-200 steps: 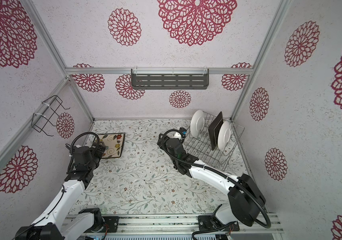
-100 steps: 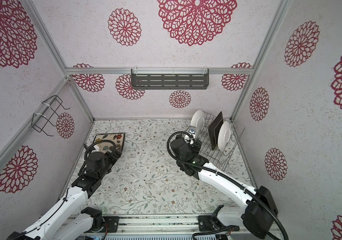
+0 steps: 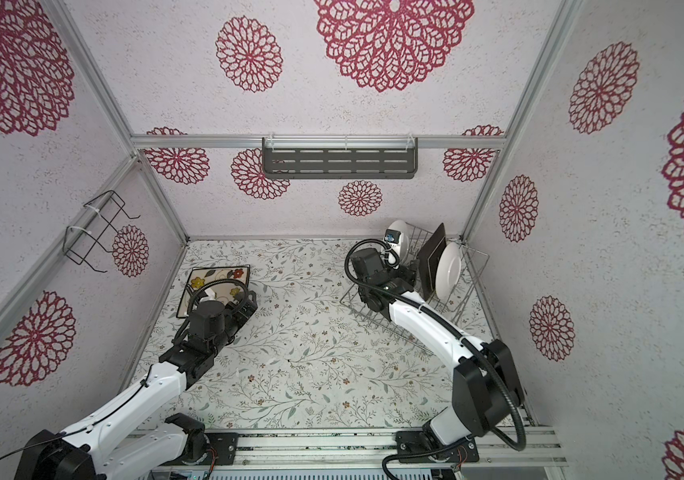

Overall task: Unload the plates from the dish rack
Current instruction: 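Open and raise the left gripper while the right reaches toward the white round plate, then lower the right gripper onto the top edge of the dark square plate in the rack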

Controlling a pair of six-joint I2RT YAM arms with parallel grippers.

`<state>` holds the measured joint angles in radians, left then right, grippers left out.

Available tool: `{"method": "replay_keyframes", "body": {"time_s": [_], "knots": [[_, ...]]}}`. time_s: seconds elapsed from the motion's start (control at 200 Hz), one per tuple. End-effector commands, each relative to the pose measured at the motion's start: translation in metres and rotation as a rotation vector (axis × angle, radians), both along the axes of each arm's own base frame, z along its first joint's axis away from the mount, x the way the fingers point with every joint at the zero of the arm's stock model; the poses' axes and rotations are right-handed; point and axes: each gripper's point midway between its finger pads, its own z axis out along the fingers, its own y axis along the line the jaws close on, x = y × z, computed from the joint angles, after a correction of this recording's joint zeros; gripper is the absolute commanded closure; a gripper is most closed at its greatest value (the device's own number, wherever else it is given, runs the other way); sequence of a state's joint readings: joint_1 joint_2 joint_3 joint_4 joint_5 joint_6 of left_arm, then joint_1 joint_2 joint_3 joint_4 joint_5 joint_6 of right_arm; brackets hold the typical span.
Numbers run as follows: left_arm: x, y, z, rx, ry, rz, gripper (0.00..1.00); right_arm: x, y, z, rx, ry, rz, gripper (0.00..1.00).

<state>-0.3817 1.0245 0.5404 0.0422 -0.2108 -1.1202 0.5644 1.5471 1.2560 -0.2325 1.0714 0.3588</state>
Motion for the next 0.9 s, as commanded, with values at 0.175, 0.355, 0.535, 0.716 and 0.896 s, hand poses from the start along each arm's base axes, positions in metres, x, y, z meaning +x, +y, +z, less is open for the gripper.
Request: {"method": "replay_keyframes", "body": {"time_s": [0.175,0.355,0.535,0.716,0.896], "knots": [[0.009,-0.009,0.015,-0.023,-0.06,-0.026,0.03,0.026,-0.02,-0.013,-0.06,0.079,-0.09,0.17],[0.012,-0.018,0.004,-0.061,-0.04,-0.052,0.03,0.042,-0.031,-0.017,-0.108,0.078,-0.17,0.16],[0.016,-0.028,-0.001,-0.062,-0.021,-0.096,0.03,0.053,-0.041,-0.024,-0.146,0.085,-0.22,0.16],[0.018,-0.031,-0.001,-0.071,-0.02,-0.107,0.03,0.06,-0.053,-0.033,-0.135,0.103,-0.23,0.17],[0.022,-0.033,0.0,-0.056,-0.023,-0.117,0.03,0.065,-0.069,-0.04,-0.107,0.109,-0.246,0.21]]}}
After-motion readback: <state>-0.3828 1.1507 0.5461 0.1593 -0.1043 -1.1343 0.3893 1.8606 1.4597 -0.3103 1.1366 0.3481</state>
